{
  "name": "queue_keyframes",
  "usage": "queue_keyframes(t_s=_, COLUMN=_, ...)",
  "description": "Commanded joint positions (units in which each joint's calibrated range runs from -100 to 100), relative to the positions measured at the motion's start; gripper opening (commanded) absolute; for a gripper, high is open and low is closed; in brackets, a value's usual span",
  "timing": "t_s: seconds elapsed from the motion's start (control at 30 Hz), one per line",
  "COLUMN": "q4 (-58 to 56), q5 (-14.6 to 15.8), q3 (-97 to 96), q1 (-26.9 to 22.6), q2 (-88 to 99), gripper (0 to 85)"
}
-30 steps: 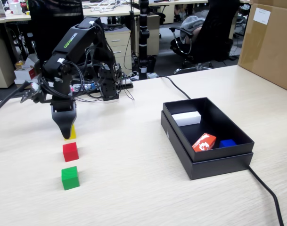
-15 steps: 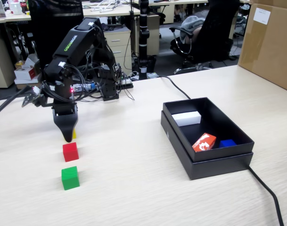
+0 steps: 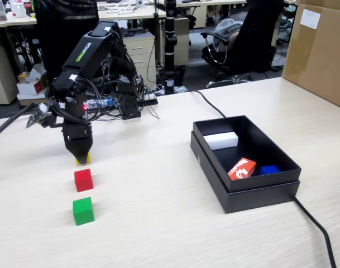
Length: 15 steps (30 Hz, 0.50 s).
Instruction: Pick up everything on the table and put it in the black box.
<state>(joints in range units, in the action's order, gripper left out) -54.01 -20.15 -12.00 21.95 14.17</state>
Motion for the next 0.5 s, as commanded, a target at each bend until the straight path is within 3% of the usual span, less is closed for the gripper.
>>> queue_keyframes(t_s=0.0, q4=0.8, q5=0.5, q3=3.0, q1=0.1, q2=1.5, gripper=0.9)
queue_keyframes(t_s=0.2, q4=-3.1, q5=2.4, q3=3.4, q1=-1.4, q2=22.5, gripper=0.7)
queue_keyframes(t_s=0.47, q4=-9.1, q5=12.6, q3=3.1, q1=-16.4, q2=46.9, gripper=0.8)
